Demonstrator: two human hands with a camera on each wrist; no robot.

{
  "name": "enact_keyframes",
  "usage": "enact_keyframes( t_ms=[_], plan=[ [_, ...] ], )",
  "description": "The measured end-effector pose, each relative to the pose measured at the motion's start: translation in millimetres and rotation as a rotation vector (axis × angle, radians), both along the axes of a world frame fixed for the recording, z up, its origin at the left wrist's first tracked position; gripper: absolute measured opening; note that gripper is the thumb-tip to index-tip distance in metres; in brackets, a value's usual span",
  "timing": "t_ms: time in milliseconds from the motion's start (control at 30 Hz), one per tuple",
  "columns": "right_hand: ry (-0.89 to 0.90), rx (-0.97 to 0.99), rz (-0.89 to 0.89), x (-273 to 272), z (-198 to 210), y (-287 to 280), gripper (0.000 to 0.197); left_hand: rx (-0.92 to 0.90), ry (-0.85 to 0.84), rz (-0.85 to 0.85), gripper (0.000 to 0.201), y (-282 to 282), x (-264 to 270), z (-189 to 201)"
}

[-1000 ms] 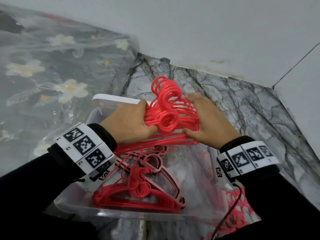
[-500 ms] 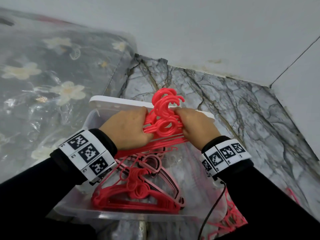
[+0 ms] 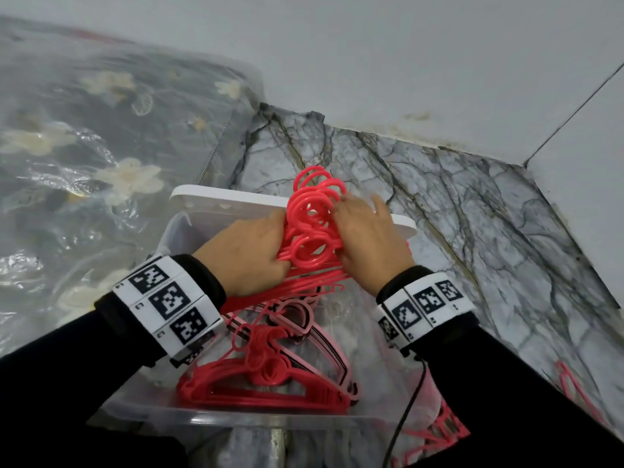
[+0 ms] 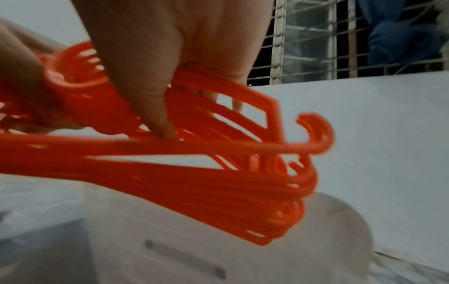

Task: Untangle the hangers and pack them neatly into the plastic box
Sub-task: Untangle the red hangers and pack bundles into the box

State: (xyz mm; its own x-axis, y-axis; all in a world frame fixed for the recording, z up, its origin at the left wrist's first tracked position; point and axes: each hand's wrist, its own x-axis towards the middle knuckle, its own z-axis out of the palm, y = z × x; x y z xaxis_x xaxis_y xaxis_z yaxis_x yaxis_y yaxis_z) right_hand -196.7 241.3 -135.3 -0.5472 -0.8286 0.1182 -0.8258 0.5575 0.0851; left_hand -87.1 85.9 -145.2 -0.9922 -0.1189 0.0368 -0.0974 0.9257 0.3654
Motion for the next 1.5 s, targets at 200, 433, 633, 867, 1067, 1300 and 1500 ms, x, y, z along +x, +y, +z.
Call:
enact_keyframes(
  t_ms=[200, 433, 633, 867, 1067, 1300, 1500],
  plan=[
    [-0.088, -0.097, -0.020, -6.0, 0.2, 5.5, 0.037, 0.065, -0.030, -0.035, 0.051, 1.7, -3.4, 5.1],
    [-0.051, -0.039, -0.046, -8.0, 7.2, 0.1, 0.035, -0.405, 0.052, 0.124, 0.027, 2.5, -3.1, 7.9],
    [-0.137, -0.028, 0.038, 2.3, -8.1, -5.6, 0.057, -0.177, -0.006, 0.094, 0.024, 4.9, -2.1, 2.9],
    [-0.112, -0.138, -0.007, -5.5, -4.6, 0.4, 0.057, -0.054, 0.082, -0.032, 0.034, -5.8, -4.5, 6.8],
    [-0.209, -0.263, -0.005, 0.8, 1.1, -5.1, 0.054, -0.288, 0.098, 0.166, 0.016, -18.3, -8.5, 14.0],
    [-0.679, -0.322, -0.012, -15.3, 20.8, 19.0, 0.095, -0.351, -0.015, 0.200, 0.009, -52.5, -3.1, 13.9],
    [-0.773, -0.134, -0.295, -56.2, 12.4, 71.9, 0.075, -0.299, 0.004, 0.263, 0.008, -79.0, 3.0, 18.2]
  ],
)
